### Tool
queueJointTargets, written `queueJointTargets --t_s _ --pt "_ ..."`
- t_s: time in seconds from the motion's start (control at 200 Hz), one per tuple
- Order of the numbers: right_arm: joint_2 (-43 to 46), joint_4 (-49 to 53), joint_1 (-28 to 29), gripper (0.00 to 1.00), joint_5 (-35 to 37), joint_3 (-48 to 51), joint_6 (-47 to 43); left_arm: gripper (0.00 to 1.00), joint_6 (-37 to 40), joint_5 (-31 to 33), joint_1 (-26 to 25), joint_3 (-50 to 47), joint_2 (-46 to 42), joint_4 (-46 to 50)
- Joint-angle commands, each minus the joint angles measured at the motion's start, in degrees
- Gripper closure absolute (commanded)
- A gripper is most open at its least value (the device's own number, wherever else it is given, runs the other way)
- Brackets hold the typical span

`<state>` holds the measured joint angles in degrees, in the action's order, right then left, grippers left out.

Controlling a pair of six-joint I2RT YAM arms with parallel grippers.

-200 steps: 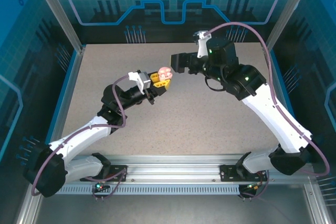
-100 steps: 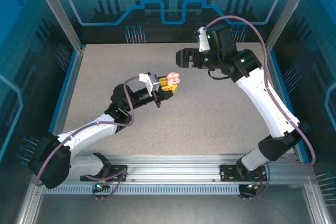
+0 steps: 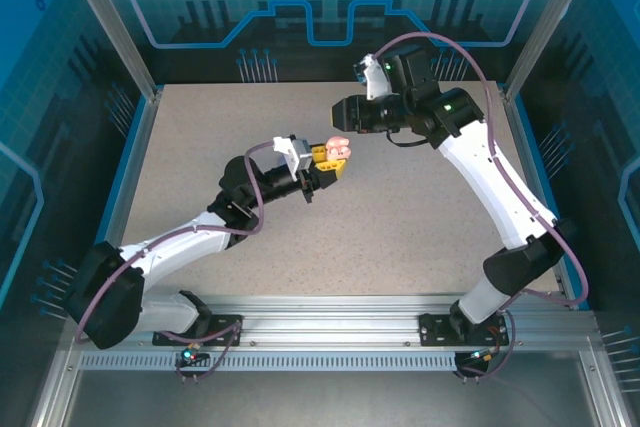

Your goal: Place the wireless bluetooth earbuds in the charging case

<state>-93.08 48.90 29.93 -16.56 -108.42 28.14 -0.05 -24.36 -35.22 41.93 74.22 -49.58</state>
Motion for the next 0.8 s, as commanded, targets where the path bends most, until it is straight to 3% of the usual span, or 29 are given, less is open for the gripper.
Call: queueJointTargets --t_s 0.0,0.795 --pt "-0.85 0.62 -0.50 0.65 -2.70 -1.58 -0.73 1.00 -0.74 -1.30 -0.55 2.38 0.23 -2.34" --pt "10.41 0.30 5.57 0.66 -1.37 11.11 0.54 1.00 -0.18 -0.06 -0.63 3.76 1.47 -1.52"
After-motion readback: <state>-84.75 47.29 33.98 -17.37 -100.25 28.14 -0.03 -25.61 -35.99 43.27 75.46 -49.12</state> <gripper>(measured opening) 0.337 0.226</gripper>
